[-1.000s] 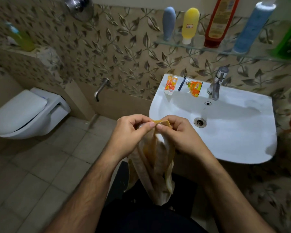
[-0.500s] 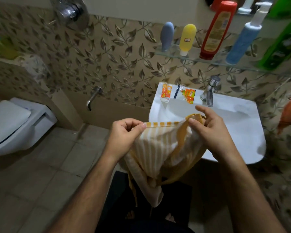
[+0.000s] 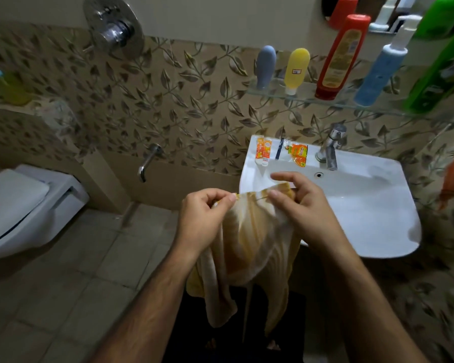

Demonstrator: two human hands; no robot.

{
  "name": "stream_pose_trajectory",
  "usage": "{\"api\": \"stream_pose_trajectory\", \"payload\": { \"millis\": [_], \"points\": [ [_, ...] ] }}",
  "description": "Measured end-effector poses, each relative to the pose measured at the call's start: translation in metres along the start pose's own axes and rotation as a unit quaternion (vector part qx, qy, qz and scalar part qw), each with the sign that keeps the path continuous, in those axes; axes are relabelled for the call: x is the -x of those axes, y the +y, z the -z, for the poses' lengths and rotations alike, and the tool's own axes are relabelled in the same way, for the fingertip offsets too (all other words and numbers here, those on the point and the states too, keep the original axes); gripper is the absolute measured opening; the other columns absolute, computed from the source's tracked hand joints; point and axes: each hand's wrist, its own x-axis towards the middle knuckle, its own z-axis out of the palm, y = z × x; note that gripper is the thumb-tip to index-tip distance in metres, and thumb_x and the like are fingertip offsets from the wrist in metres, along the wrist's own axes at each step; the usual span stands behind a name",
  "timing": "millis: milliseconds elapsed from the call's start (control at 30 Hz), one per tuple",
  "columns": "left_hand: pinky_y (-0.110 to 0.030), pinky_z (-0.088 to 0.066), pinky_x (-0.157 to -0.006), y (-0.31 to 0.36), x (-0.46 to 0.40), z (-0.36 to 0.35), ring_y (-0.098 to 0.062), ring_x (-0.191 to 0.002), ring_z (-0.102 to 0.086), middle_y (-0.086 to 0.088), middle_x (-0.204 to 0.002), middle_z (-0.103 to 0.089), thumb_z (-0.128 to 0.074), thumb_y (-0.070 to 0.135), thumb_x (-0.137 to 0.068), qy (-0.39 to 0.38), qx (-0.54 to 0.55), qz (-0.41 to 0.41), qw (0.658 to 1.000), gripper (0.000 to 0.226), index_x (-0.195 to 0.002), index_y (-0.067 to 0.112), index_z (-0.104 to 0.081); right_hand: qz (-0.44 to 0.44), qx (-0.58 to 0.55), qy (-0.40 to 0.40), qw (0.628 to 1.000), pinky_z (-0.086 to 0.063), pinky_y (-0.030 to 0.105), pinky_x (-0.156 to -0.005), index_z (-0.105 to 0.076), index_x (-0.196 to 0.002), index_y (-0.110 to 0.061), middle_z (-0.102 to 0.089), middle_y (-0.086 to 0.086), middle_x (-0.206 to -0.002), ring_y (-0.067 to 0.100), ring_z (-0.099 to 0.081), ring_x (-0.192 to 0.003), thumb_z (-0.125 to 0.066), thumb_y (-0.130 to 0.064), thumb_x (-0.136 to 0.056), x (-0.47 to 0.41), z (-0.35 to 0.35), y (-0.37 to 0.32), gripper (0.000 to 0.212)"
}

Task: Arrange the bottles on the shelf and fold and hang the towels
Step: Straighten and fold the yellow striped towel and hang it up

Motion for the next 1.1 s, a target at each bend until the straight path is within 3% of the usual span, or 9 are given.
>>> {"api": "stream_pose_trajectory", "payload": {
  "millis": [133,233,367,500,733,833,933,1000,1100],
  "points": [
    [-0.022,-0.054,-0.073,-0.001,0.001,0.009,-0.006,-0.079,-0.070,0.007,-0.081,-0.076,-0.068,0.025,-0.083,-0.116,0.008,-0.062,0.991,0.009,-0.082,0.027,-0.077,-0.060,-0.096,-0.187,0.976,-0.048,0.038,-0.079,-0.054,-0.135,-0.013,-0.062,0.022,-0.090,0.028,-0.058,-0.085,-0.061,-0.005,-0.092,-0.003,-0.027,0.001,0.044],
    [-0.019,-0.052,-0.073,-0.004,0.001,0.022,-0.008,-0.082,-0.071,0.007,-0.083,-0.076,-0.069,0.026,-0.084,-0.157,0.017,-0.077,0.984,0.009,-0.085,0.028,-0.077,-0.074,-0.109,-0.254,0.958,-0.048,0.034,-0.083,-0.065,-0.112,0.002,-0.065,0.019,-0.096,0.027,-0.059,-0.090,-0.065,-0.015,-0.086,-0.002,-0.034,0.005,0.032],
    [-0.023,-0.054,-0.072,-0.012,0.003,0.033,-0.012,-0.079,-0.071,0.004,-0.081,-0.076,-0.071,0.027,-0.083,-0.146,0.016,-0.071,0.987,0.006,-0.083,0.026,-0.077,-0.079,-0.059,-0.218,0.971,-0.046,0.029,-0.070,-0.069,-0.089,0.000,-0.066,0.010,-0.079,0.020,-0.058,-0.075,-0.066,-0.016,-0.090,-0.003,-0.036,0.009,0.016],
    [-0.021,-0.052,-0.067,-0.020,0.007,0.033,-0.008,-0.075,-0.066,0.001,-0.079,-0.074,-0.072,0.029,-0.085,-0.178,0.052,-0.019,0.982,0.012,-0.082,0.018,-0.076,-0.046,-0.030,-0.159,0.986,-0.049,0.032,-0.071,-0.069,-0.088,0.002,-0.070,0.009,-0.079,0.019,-0.061,-0.075,-0.065,-0.016,-0.093,-0.003,-0.034,0.009,0.019],
    [-0.020,-0.051,-0.064,-0.030,0.004,0.048,-0.009,-0.072,-0.066,-0.002,-0.074,-0.072,-0.071,0.022,-0.085,-0.192,0.087,0.052,0.976,0.012,-0.075,0.017,-0.076,-0.028,-0.035,-0.033,0.998,-0.053,0.028,-0.063,-0.074,-0.076,-0.018,-0.071,0.004,-0.071,0.017,-0.066,-0.066,-0.063,-0.010,-0.093,-0.012,0.009,0.001,0.022],
    [-0.021,-0.052,-0.065,-0.021,0.001,0.042,-0.008,-0.071,-0.066,-0.001,-0.075,-0.074,-0.073,0.015,-0.086,-0.132,0.062,0.002,0.989,0.010,-0.077,0.017,-0.077,-0.042,0.034,0.000,0.999,-0.056,0.044,-0.076,-0.074,-0.091,-0.016,-0.074,0.014,-0.083,0.032,-0.070,-0.080,-0.064,-0.012,-0.093,-0.012,0.009,0.007,0.011],
    [-0.032,-0.056,-0.069,-0.007,-0.001,0.028,-0.015,-0.073,-0.069,0.003,-0.075,-0.075,-0.074,0.017,-0.084,-0.081,-0.011,-0.040,0.996,0.010,-0.075,0.021,-0.077,-0.041,0.007,0.024,0.999,-0.057,0.050,-0.083,-0.071,-0.111,-0.021,-0.074,0.018,-0.091,0.032,-0.071,-0.090,-0.066,-0.012,-0.092,-0.005,-0.001,0.006,0.022],
    [-0.038,-0.057,-0.069,0.000,-0.002,0.021,-0.019,-0.073,-0.070,0.004,-0.072,-0.074,-0.075,0.019,-0.084,-0.049,-0.055,-0.051,0.996,0.008,-0.076,0.021,-0.078,-0.016,-0.017,0.019,1.000,-0.058,0.043,-0.077,-0.070,-0.111,-0.026,-0.074,0.013,-0.089,0.022,-0.070,-0.083,-0.065,-0.011,-0.092,0.002,-0.011,0.003,0.025],
    [-0.038,-0.056,-0.068,0.009,-0.001,0.015,-0.016,-0.073,-0.070,0.006,-0.073,-0.074,-0.073,0.018,-0.085,-0.087,-0.076,-0.077,0.990,0.006,-0.081,0.019,-0.078,-0.017,-0.032,-0.088,0.995,-0.058,0.026,-0.081,-0.062,-0.127,-0.025,-0.074,0.011,-0.097,0.013,-0.069,-0.088,-0.066,-0.006,-0.091,0.008,-0.025,0.001,0.041]
  ]
}}
